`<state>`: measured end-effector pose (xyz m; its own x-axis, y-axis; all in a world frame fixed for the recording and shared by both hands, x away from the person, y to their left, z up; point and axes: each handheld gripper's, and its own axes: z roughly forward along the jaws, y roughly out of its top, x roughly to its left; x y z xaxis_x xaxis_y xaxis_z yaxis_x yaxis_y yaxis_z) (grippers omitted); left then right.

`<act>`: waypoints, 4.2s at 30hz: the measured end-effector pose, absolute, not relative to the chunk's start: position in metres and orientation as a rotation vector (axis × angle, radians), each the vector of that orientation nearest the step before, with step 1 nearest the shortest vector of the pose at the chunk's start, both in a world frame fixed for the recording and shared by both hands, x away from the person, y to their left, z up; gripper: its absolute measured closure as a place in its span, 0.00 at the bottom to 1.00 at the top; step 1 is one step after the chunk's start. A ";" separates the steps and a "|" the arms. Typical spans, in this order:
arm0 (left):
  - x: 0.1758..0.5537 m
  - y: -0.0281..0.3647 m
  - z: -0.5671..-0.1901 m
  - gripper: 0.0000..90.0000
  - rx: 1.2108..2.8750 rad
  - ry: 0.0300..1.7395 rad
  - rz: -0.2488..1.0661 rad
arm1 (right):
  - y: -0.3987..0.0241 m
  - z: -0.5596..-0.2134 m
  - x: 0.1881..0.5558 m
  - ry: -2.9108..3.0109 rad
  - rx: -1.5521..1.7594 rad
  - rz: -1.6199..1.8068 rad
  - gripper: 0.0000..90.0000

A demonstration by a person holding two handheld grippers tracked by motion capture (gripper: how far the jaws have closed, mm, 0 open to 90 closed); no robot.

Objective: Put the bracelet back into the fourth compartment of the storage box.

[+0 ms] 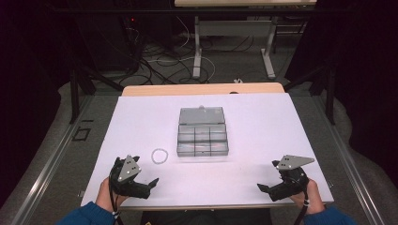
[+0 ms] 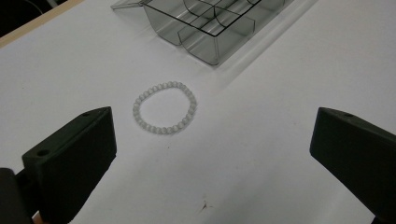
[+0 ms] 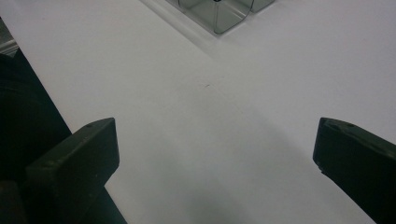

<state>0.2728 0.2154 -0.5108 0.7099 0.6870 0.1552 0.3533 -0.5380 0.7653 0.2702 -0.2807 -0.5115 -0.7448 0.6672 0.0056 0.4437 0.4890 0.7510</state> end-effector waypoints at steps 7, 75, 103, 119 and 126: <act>0.277 0.215 -0.511 0.00 2.183 0.801 0.587 | -0.280 -0.512 0.270 2.456 0.936 1.107 0.00; 0.345 0.193 -0.531 0.27 2.303 0.877 0.475 | -0.279 -0.513 0.271 2.473 0.948 1.093 0.01; 0.362 0.184 -0.547 0.80 2.406 0.847 0.331 | -0.279 -0.513 0.272 2.476 0.927 1.087 0.01; 0.360 0.182 -0.548 0.94 2.402 0.845 0.299 | -0.279 -0.512 0.271 2.484 0.936 1.082 0.01; 0.360 0.183 -0.548 0.95 2.396 0.847 0.294 | -0.279 -0.513 0.272 2.479 0.925 1.088 0.01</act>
<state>0.3601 0.1826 -0.5483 0.7748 0.6320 0.0148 0.5055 -0.6334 0.5859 0.2716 -0.2792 -0.5130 -0.7560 0.6546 0.0010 0.4439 0.5115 0.7358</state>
